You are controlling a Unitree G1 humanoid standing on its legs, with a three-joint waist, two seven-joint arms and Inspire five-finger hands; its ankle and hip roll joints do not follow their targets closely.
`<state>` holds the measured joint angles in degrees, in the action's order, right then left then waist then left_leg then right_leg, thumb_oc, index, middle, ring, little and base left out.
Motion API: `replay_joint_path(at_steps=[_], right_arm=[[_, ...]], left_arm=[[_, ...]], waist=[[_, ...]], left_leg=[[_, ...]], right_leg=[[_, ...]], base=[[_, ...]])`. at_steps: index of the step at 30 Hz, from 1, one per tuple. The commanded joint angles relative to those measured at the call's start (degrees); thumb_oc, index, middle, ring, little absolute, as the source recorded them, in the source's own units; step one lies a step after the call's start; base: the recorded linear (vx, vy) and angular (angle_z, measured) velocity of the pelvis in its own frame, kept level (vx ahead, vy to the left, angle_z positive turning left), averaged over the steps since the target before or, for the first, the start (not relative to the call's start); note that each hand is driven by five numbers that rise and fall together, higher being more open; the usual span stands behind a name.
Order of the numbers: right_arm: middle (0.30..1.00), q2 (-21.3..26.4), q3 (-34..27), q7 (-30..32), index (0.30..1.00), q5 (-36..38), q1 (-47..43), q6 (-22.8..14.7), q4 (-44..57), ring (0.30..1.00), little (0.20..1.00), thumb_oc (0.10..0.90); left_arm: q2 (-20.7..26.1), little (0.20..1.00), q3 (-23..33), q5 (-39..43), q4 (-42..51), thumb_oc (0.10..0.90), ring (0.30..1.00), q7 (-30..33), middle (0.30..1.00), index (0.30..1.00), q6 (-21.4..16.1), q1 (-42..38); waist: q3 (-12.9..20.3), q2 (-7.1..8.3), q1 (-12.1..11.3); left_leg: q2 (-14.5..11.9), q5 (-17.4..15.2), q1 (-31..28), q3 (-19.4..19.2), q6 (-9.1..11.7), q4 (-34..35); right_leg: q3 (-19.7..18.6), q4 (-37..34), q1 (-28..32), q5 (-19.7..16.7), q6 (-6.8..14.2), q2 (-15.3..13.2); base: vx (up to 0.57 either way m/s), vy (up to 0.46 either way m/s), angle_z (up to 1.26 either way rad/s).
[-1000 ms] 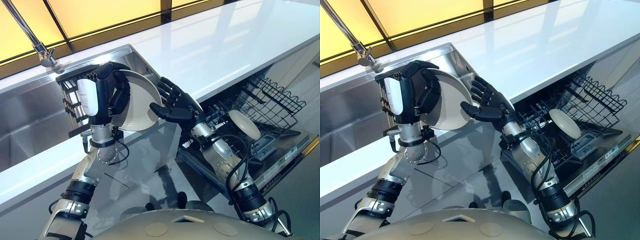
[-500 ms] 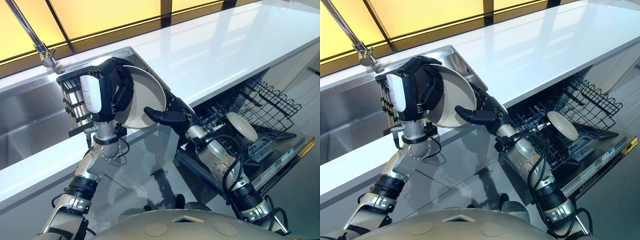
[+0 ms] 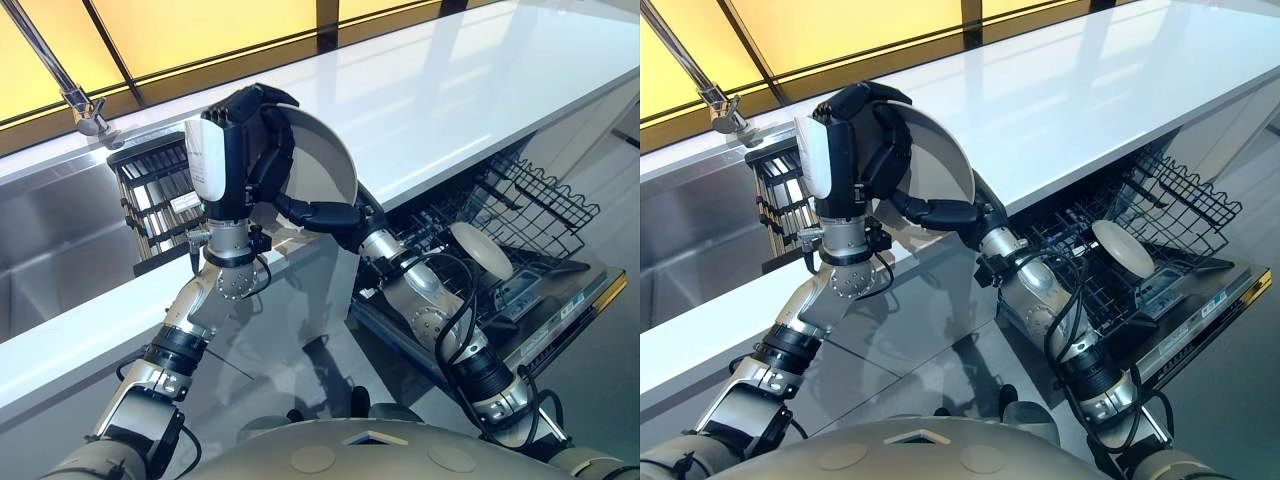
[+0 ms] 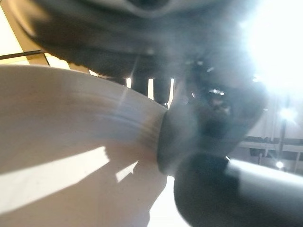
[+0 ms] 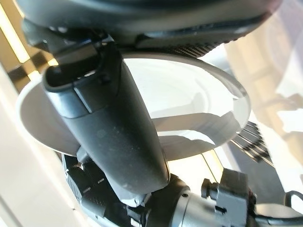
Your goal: Pick up plates and place into dishwasher.
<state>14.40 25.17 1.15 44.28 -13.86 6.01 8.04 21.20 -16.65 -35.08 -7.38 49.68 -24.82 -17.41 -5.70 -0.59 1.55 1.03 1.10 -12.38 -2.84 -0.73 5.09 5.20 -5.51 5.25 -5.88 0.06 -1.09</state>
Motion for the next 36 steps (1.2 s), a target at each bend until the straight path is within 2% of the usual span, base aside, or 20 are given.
replay_joint_path(at_steps=[1,3,9,12,16,17,18,19,21,25,26,28,31,33,34,36], right_arm=[[0.552,-6.16,-2.17,0.49,0.552,-0.79,-7.72,-7.77,4.47,0.552,0.494,0.394],[0.3,-5.93,-2.78,0.75,0.3,-0.58,-7.69,-8.5,4.45,0.3,0.2,0.1],[0.3,-5.53,-5.25,3.0,0.3,-2.84,-7.61,-13.13,5.34,0.3,0.2,0.1],[0.3,-5.09,-7.71,4.88,0.3,-4.18,-7.4,-15.11,6.93,0.3,0.2,0.1],[0.3,-4.63,-10.63,6.21,0.3,-5.57,-7.71,-14.85,8.61,0.3,0.2,0.1],[0.3,-4.47,-11.29,6.67,0.3,-6.17,-7.94,-14.77,8.75,0.3,0.2,0.1],[0.3,-4.18,-11.84,7.3,0.3,-6.76,-8.22,-14.81,8.73,0.3,0.2,0.1],[0.3,-4.0,-12.12,7.69,0.3,-7.18,-8.38,-15.03,8.53,0.3,0.2,0.1],[0.3,-3.41,-13.19,9.16,0.3,-9.21,-8.9,-15.08,8.55,0.3,0.2,0.1],[0.3,-1.18,-16.4,12.63,0.3,-12.55,-10.18,-15.6,8.25,0.3,0.2,0.1],[0.3,-0.47,-17.23,13.75,0.3,-13.59,-10.52,-16.08,8.01,0.3,0.2,0.1],[0.3,1.89,-20.15,17.35,0.3,-16.7,-11.74,-17.07,6.36,0.3,0.2,0.1],[0.3,6.0,-24.69,22.88,0.3,-21.72,-12.8,-19.67,1.59,0.3,0.2,0.1],[0.3,8.77,-28.02,27.38,0.3,-27.19,-12.68,-21.24,-1.88,0.3,0.2,0.1],[0.3,11.77,-30.46,30.81,0.3,-32.28,-12.16,-21.57,-5.31,0.3,0.2,0.1],[0.3,14.5,-33.37,30.49,0.3,-32.82,-10.4,-20.97,-8.25,0.3,0.2,0.1]], left_arm=[[1.02,0.2,-1.69,1.61,2.18,0.1,0.3,0.85,0.3,0.3,-1.76,-9.05],[1.31,0.2,-1.81,1.98,2.79,0.1,0.3,0.62,0.3,0.3,-2.01,-9.22],[1.06,0.2,-0.78,8.42,4.35,0.1,0.3,-3.62,0.3,0.3,-3.66,-8.37],[0.12,0.2,1.15,15.26,4.88,0.1,0.3,-7.75,0.3,0.3,-4.72,-6.38],[-1.49,0.2,3.66,26.42,5.31,0.1,0.3,-14.81,0.3,0.3,-8.68,-3.93],[-1.94,0.398,4.04,32.03,5.7,0.298,0.469,-19.08,0.469,0.469,-9.23,-3.6],[-2.47,0.785,4.12,39.31,5.98,0.685,0.801,-24.84,0.801,0.801,-9.14,-3.37],[-2.89,0.9,4.0,44.01,6.22,0.8,0.9,-28.62,0.9,0.9,-8.5,-3.28],[-4.48,0.9,3.12,59.95,7.1,0.8,0.9,-40.93,0.9,0.9,-4.69,-3.03],[-5.82,0.9,1.89,71.42,8.72,0.8,0.9,-50.24,0.9,0.9,1.08,-2.99],[-5.75,0.9,2.07,72.04,9.47,0.8,0.9,-50.72,0.9,0.9,2.48,-3.01],[-4.73,0.9,3.58,75.11,10.16,0.8,0.9,-53.98,0.9,0.9,8.2,-3.25],[-1.98,0.9,7.26,74.89,9.44,0.8,0.9,-52.62,0.9,0.9,16.56,-3.24],[-0.03,0.9,10.57,74.74,7.85,0.8,0.9,-52.52,0.9,0.9,19.54,-2.94],[1.3,0.9,13.8,74.6,7.07,0.8,0.9,-52.33,0.9,0.9,20.39,-2.28],[2.74,0.9,17.45,74.99,6.26,0.8,0.9,-52.35,0.9,0.9,20.84,-1.32]], waist=[[5.44,-0.43,0.41],[5.45,-0.57,0.52],[5.27,-0.74,0.29],[5.17,-0.73,0.07],[5.0,-0.56,-0.3],[5.0,-0.5,-0.37],[5.0,-0.47,-0.43],[4.98,-0.45,-0.45],[4.91,-0.44,-0.41],[4.52,-0.5,-0.07],[4.43,-0.47,-0.06],[4.44,-0.39,-0.06],[4.57,-0.37,-0.2],[4.61,-0.37,-0.35],[4.79,-0.41,-0.58],[4.93,-0.58,-0.76]], left_leg=[[2.15,-4.53,2.09,0.23,-1.53,-0.09],[2.09,-4.46,2.18,0.13,-1.49,-0.09],[1.88,-4.52,2.24,-0.16,-1.36,-0.09],[1.83,-4.61,2.25,0.0,-1.35,-0.09],[1.88,-4.68,2.23,0.41,-1.32,-0.09],[1.94,-4.68,2.22,0.61,-1.34,-0.09],[1.96,-4.66,2.26,0.78,-1.35,-0.09],[1.94,-4.68,2.25,0.88,-1.37,-0.09],[1.86,-4.77,2.21,1.14,-1.46,-0.09],[1.79,-4.81,1.85,1.83,-1.7,-0.09],[1.82,-4.76,1.77,2.08,-1.76,-0.09],[1.92,-4.74,1.52,2.42,-1.84,-0.09],[2.11,-4.78,1.2,2.65,-1.82,-0.09],[2.24,-4.68,1.03,2.74,-1.8,-0.09],[2.35,-4.33,1.26,2.82,-1.81,-0.09],[2.43,-4.06,1.45,2.97,-1.73,-0.09]], right_leg=[[1.56,0.51,2.41,7.65,2.65,1.64],[1.33,0.51,2.37,7.7,2.59,1.79],[1.9,0.51,2.39,7.82,2.43,1.75],[2.21,0.51,2.45,7.92,2.3,1.7],[2.7,0.7,2.64,8.13,2.05,1.66],[2.74,0.84,2.66,8.23,1.99,1.69],[2.78,0.99,2.67,8.33,1.92,1.71],[2.79,1.16,2.69,8.45,1.9,1.73],[2.72,1.91,2.62,8.9,1.83,1.77],[2.35,3.71,2.27,9.58,1.78,1.83],[2.28,4.04,2.2,9.65,1.72,1.89],[2.26,4.64,2.02,9.6,1.82,1.85],[2.27,4.7,2.02,9.31,2.06,1.83],[2.38,4.33,2.34,9.13,2.25,1.8],[2.33,3.93,2.35,8.91,2.28,1.81],[2.32,3.45,2.53,8.75,2.32,1.86]], base=[[-0.04,-0.021,0.0],[-0.04,-0.021,0.0],[-0.01,-0.008,0.0],[0.0,0.0,0.0],[-0.01,0.002,0.02],[0.0,0.0,0.0],[0.0,0.0,0.0],[-0.01,0.022,0.05],[-0.01,0.022,0.09],[0.0,0.018,0.1],[0.01,0.001,0.09],[0.03,-0.001,0.05],[0.04,-0.005,0.08],[0.04,-0.005,0.05],[0.04,-0.003,0.0],[0.04,-0.005,0.0]])
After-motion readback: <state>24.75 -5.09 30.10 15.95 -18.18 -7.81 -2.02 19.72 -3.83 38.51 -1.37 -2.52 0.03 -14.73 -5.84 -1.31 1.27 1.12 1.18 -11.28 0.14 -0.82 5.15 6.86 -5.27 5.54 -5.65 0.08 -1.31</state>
